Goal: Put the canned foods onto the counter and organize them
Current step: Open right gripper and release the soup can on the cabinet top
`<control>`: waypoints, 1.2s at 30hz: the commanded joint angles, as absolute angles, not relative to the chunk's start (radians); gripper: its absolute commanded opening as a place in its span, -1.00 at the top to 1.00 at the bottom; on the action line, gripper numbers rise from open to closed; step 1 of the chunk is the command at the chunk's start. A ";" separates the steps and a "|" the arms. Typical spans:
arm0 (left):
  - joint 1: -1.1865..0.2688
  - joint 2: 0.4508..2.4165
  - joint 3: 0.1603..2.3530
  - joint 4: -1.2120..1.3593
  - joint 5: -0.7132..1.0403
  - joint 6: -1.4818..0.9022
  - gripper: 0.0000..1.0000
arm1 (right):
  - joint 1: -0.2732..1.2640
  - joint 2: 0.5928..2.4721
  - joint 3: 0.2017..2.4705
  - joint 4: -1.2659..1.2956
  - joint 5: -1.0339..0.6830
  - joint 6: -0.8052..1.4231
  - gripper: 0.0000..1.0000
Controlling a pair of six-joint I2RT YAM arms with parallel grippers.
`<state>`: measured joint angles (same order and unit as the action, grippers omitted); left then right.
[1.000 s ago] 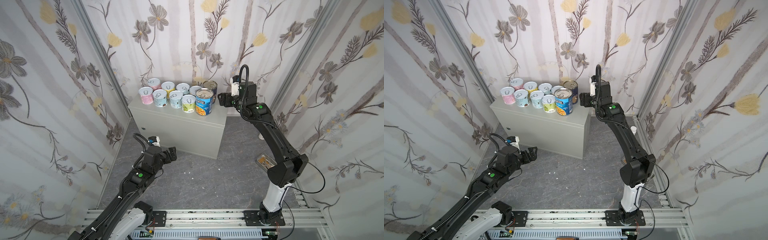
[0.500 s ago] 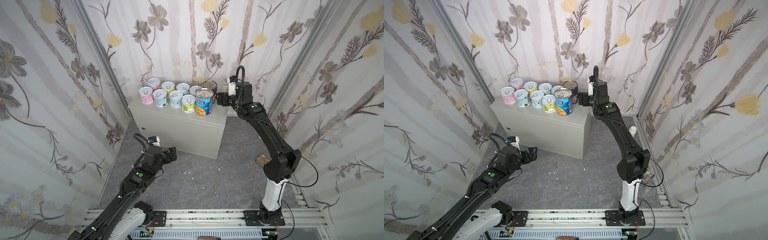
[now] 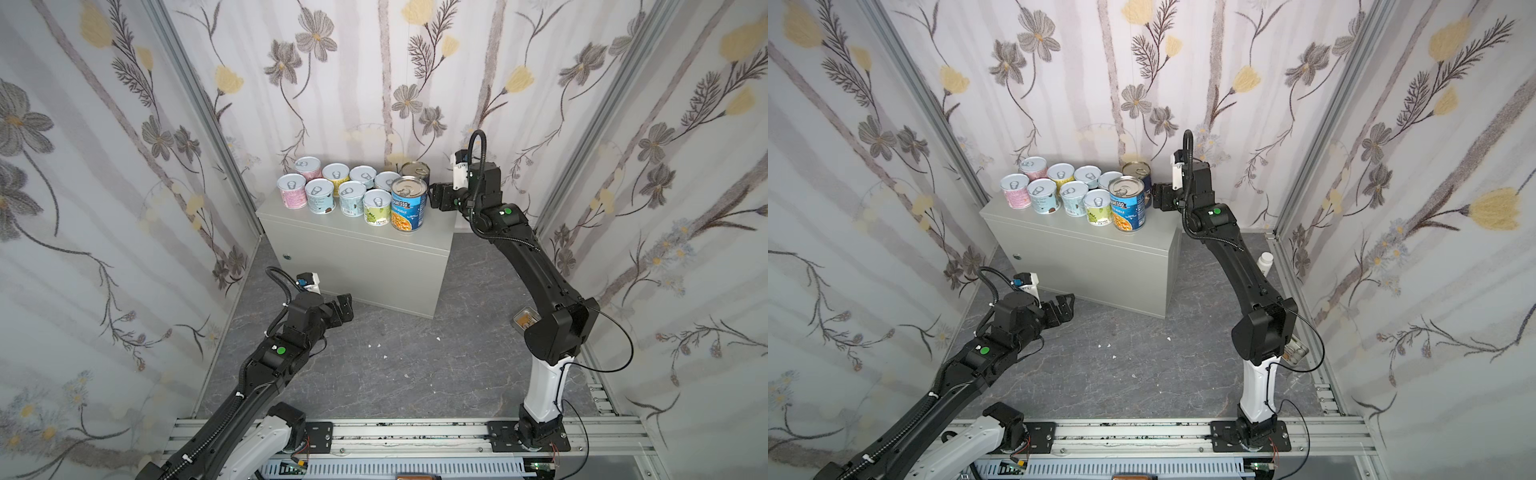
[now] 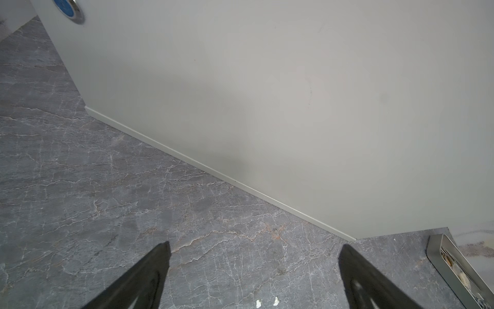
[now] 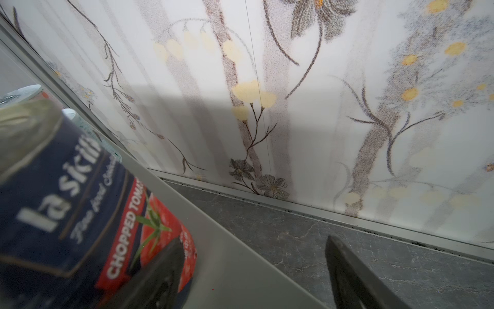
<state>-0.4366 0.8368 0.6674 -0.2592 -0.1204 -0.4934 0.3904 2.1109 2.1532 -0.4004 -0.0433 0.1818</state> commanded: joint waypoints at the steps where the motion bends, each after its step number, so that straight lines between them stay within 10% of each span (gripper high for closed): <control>1: -0.434 0.835 0.667 -0.255 -0.133 -0.485 -1.00 | 0.387 2.108 2.161 -0.386 -0.045 0.180 -0.69; 22: -0.435 0.822 0.672 -0.256 -0.119 -0.489 -1.00 | 0.453 1.733 1.722 -0.285 0.037 0.205 -0.71; 36: -0.435 0.815 0.669 -0.256 -0.115 -0.487 -1.00 | 0.544 1.800 1.748 -0.279 0.098 0.240 -0.73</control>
